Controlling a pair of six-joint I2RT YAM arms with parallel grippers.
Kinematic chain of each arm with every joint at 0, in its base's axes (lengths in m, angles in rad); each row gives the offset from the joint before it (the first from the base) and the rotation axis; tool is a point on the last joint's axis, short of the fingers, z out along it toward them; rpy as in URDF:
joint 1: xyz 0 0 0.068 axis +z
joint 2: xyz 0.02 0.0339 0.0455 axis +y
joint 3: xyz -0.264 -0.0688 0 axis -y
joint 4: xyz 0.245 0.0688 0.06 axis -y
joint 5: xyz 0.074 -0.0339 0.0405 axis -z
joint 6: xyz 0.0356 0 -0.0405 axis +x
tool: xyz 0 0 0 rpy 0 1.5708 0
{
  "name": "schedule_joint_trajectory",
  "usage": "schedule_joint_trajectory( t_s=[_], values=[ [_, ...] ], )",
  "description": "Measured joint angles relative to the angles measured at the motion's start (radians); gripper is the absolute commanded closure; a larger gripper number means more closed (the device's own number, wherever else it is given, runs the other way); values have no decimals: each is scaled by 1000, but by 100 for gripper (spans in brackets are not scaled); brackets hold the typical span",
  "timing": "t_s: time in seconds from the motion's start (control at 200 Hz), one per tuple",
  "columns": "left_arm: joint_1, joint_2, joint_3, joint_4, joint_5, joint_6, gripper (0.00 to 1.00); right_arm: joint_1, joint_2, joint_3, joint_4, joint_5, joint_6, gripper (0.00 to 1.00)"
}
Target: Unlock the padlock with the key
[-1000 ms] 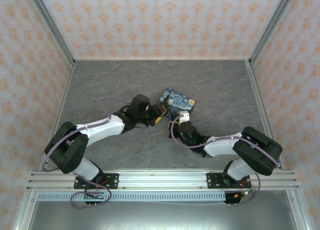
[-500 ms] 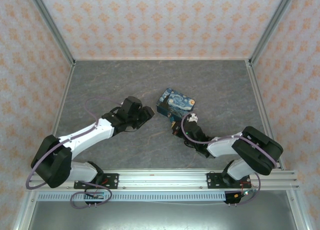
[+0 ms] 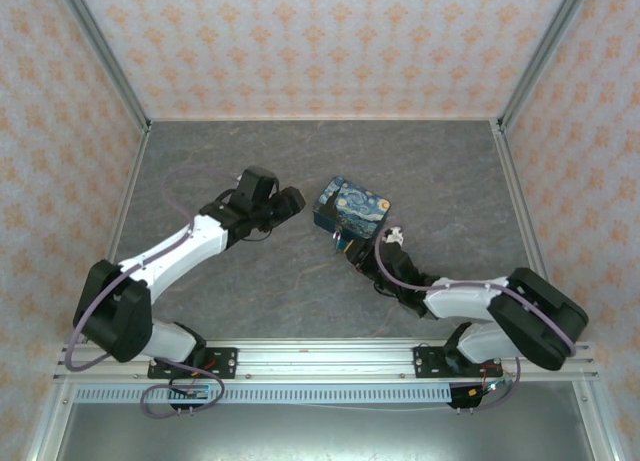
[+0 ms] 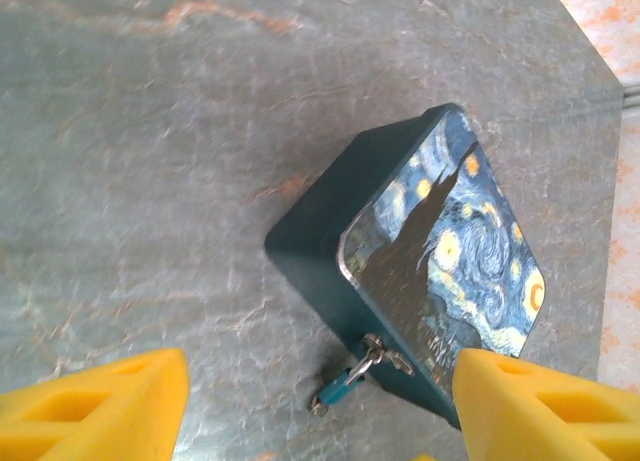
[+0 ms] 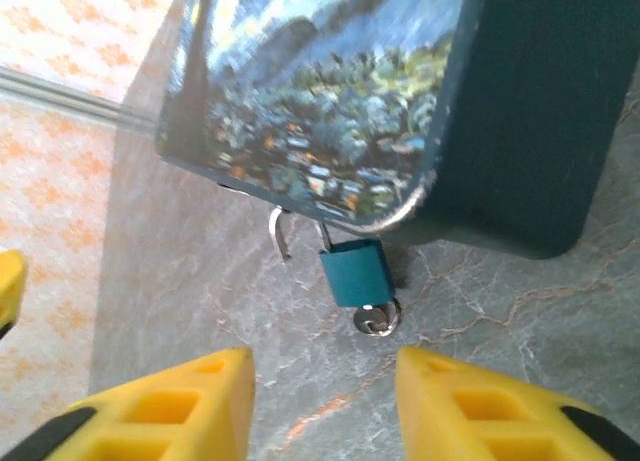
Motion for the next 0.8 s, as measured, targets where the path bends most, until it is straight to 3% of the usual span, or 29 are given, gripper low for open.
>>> schedule_joint_trajectory(
  t_s=[0.115,0.325,0.571,0.801],
  values=[
    [2,92,100,-16,23,80,29,-19,-100,-17,-41,7,-46,33],
    [2,267,264,-58,76,187,30,-140,-187,-82,-32,-100,-97,23],
    [4,458,412,-105,123,268,29,-163,-92,-64,34,-272,-134,22],
    [24,539,430,-106,167,293,29,-167,34,3,102,-327,-151,22]
  ],
)
